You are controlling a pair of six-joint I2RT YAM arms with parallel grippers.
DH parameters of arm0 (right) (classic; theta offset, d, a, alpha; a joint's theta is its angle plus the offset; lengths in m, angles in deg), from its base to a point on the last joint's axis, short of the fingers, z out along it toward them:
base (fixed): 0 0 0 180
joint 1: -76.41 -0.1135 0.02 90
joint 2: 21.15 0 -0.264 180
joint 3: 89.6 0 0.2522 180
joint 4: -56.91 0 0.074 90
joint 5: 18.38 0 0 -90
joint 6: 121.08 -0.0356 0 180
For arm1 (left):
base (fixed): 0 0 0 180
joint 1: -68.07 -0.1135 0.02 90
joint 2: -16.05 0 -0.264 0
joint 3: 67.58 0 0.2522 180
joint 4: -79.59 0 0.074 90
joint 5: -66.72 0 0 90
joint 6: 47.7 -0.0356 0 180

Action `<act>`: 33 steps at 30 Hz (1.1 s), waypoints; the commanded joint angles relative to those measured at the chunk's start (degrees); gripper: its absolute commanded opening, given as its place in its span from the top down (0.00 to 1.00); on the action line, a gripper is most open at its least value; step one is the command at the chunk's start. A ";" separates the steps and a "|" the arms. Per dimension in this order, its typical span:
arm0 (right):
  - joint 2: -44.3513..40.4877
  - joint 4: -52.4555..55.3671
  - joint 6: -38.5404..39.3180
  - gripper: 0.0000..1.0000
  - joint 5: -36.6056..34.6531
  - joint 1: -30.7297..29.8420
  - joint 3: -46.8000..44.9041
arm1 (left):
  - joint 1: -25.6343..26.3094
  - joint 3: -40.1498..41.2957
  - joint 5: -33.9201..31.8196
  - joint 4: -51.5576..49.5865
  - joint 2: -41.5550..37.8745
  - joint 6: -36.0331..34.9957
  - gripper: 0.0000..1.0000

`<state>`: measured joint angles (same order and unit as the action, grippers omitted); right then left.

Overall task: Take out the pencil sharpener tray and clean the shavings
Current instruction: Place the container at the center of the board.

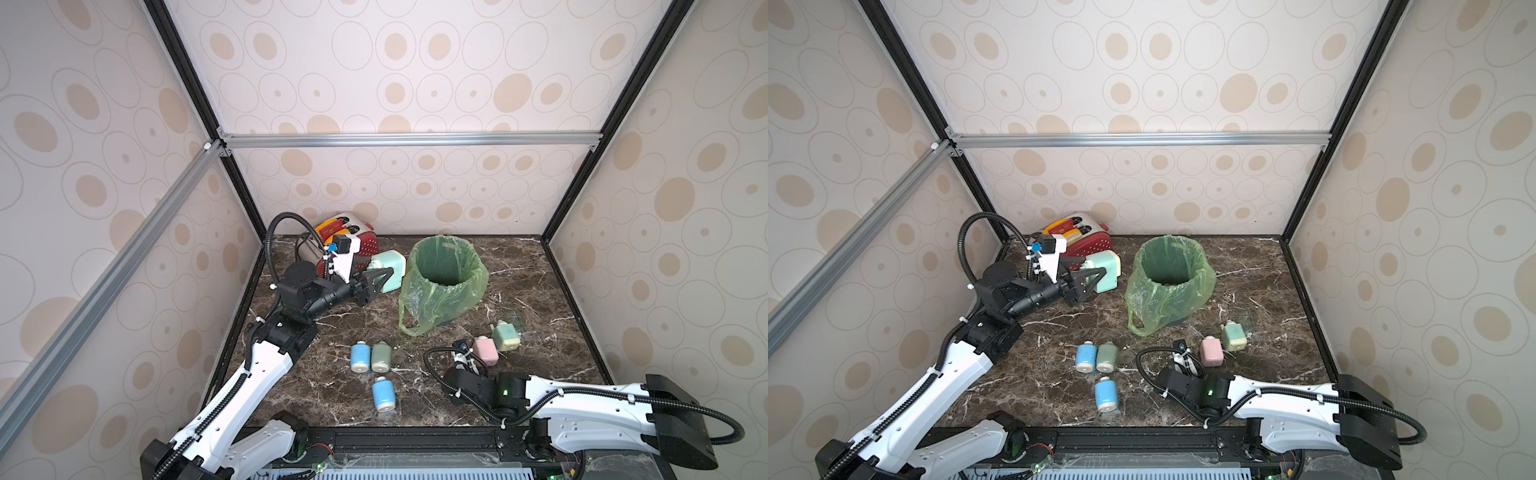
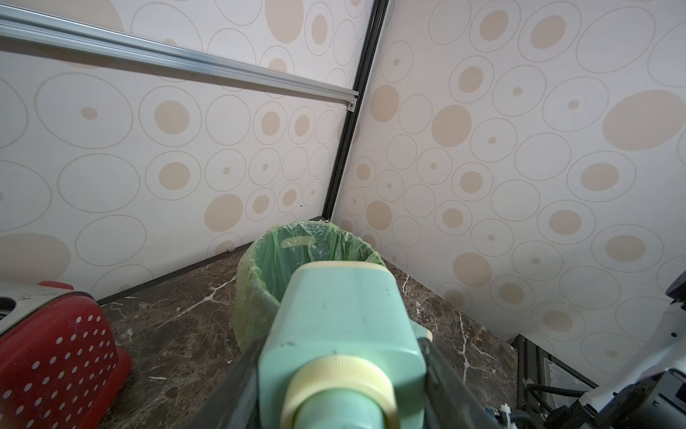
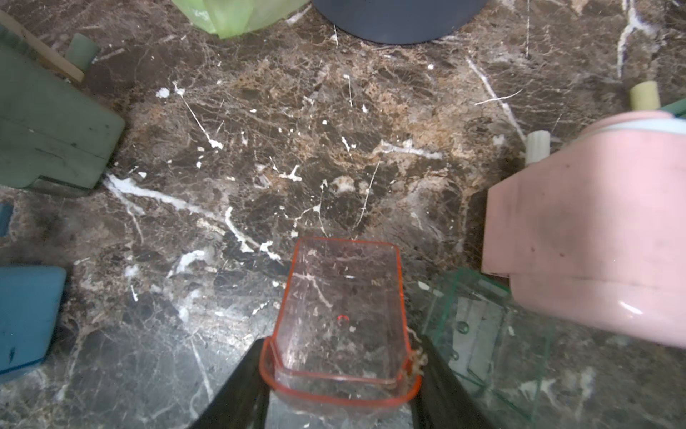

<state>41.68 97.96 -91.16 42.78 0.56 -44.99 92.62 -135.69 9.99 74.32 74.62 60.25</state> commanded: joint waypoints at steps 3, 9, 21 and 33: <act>-2.06 0.24 -0.20 0.23 -1.13 -0.28 -0.62 | 0.24 -1.07 0.82 2.67 -1.00 -0.82 1.00; -5.25 4.55 4.56 0.01 -1.18 -0.19 2.23 | 0.23 -1.02 1.20 2.93 -1.01 -0.50 1.00; -25.42 -1.87 22.66 0.01 23.91 14.09 11.46 | 0.49 -2.62 21.81 14.67 3.79 8.38 1.00; -18.39 -6.41 21.08 0.01 73.83 35.92 30.40 | 12.04 -7.99 41.46 12.22 11.13 8.35 1.00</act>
<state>19.93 91.86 -70.68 103.87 36.01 -15.96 103.18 -139.69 45.42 86.54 86.27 70.70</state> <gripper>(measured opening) 0.988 0.581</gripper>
